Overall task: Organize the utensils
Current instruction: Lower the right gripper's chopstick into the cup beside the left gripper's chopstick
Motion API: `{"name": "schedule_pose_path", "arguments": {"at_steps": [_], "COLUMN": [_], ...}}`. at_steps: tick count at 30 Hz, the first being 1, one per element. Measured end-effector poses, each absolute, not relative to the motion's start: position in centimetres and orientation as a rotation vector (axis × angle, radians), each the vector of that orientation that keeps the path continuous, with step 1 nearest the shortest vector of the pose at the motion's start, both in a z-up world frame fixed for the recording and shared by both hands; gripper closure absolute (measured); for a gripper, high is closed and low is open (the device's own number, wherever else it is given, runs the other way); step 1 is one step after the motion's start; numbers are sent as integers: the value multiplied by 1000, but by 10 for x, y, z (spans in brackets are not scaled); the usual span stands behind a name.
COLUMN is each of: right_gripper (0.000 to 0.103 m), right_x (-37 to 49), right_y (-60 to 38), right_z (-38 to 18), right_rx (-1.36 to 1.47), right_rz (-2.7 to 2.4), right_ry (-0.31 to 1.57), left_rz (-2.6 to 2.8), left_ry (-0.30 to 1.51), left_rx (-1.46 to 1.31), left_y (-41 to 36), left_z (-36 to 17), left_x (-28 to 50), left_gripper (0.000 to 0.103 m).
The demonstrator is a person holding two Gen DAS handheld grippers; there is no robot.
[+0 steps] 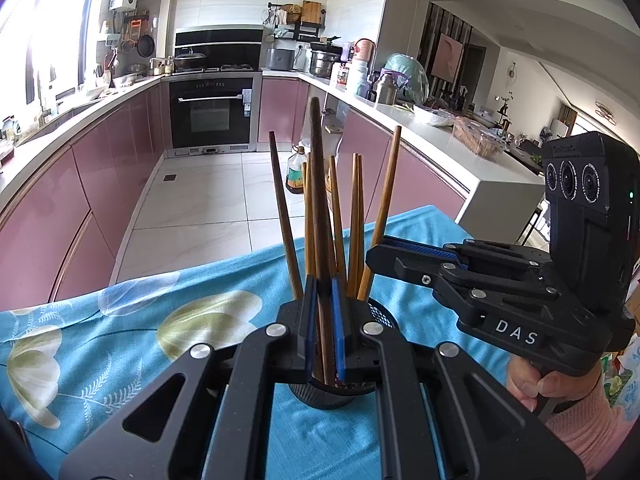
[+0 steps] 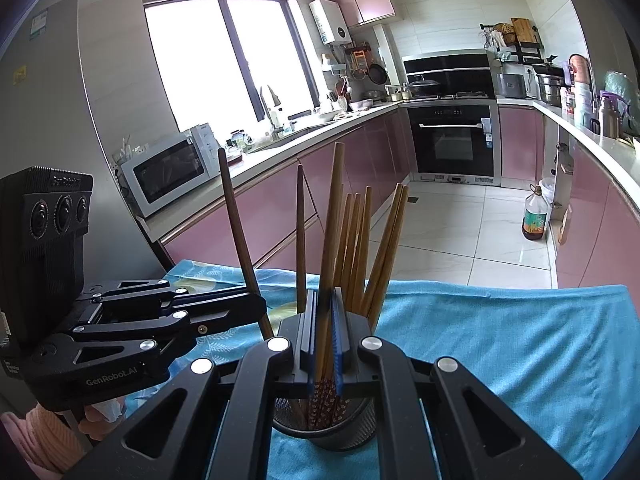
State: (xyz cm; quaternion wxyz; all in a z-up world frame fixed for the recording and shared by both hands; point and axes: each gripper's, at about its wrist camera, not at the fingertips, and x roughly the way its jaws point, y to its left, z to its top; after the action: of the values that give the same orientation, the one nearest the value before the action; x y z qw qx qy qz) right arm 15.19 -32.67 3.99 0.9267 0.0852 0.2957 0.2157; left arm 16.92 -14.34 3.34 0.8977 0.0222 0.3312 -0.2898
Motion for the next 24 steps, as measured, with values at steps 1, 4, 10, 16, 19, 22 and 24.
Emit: {"name": "schedule_pose_path", "arguments": {"at_steps": [1, 4, 10, 16, 19, 22, 24], "right_gripper": [97, 97, 97, 97, 97, 97, 97], "right_x": [152, 155, 158, 159, 161, 164, 165], "right_y": [-327, -328, -328, -327, -328, -326, -327], "right_z": [39, 39, 39, 38, 36, 36, 35], "right_rx": [174, 176, 178, 177, 176, 176, 175], "right_rz": [443, 441, 438, 437, 436, 435, 433], "right_ry": [608, 611, 615, 620, 624, 628, 631], "left_rz": [-599, -593, -591, -582, -578, -579, -579], "left_ry": [687, 689, 692, 701, 709, 716, 720], "left_rx": [46, 42, 40, 39, 39, 40, 42], "left_y": [-145, -145, -145, -146, -148, -150, -152], "left_z": [33, 31, 29, 25, 23, 22, 20], "left_x": [170, 172, 173, 177, 180, 182, 183], "left_gripper": [95, 95, 95, 95, 95, 95, 95]}}
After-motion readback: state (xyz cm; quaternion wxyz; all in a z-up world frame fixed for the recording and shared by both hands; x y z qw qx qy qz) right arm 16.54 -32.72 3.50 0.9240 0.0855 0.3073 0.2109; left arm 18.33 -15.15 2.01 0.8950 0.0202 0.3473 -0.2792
